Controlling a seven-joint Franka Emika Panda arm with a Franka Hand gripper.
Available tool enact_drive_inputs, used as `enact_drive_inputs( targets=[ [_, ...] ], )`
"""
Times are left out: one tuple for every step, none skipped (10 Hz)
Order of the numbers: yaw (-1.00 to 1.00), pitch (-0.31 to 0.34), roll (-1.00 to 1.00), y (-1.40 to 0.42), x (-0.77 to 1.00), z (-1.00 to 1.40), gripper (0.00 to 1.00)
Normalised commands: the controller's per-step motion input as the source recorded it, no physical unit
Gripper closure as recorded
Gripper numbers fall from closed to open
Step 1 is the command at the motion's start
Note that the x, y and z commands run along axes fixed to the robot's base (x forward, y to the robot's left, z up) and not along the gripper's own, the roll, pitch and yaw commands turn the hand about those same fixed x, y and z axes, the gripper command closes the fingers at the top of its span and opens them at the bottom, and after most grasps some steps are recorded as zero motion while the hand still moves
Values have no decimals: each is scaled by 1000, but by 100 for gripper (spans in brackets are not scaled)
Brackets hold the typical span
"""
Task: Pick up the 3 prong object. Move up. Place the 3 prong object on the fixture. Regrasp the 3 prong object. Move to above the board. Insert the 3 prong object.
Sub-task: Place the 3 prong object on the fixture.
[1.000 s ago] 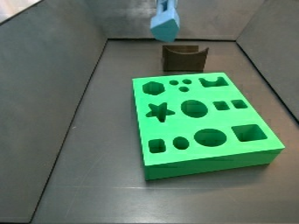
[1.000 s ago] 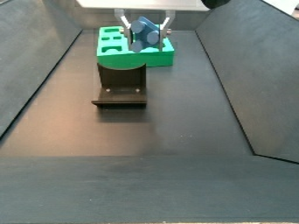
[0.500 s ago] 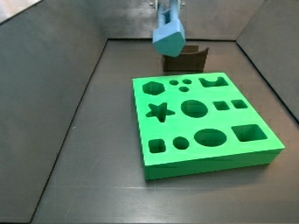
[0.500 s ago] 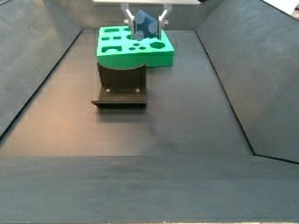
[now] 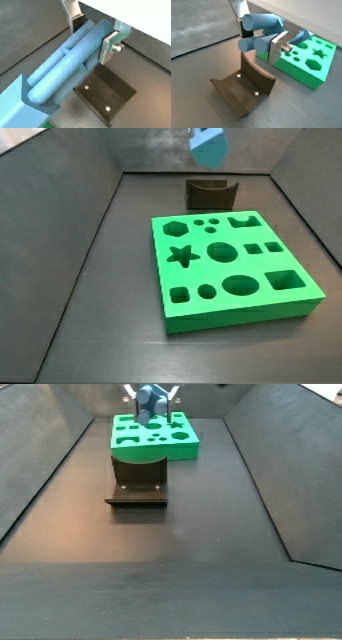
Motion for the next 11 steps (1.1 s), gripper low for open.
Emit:
enact_drive_inputs(
  targets=[
    [-33,195,-1000,119,491,42,100],
    [-55,207,-953,78,411,23,100],
    [-82,177,-723,61,303,5,100],
    [-92,162,-606,58,250,1,100],
    [-104,133,-378,54,148,-1,100],
    [-103,92,-235,34,65,8,100],
    [-140,8,-1000,61,94,-1000,100],
    [-141,-2,-1000,63,97,-1000,100],
    [-139,11,-1000,72,106,-1000,100],
    [-135,37,-1000,74,120,-1000,100],
    [-138,47,-1000,82,131,-1000,100]
  ],
)
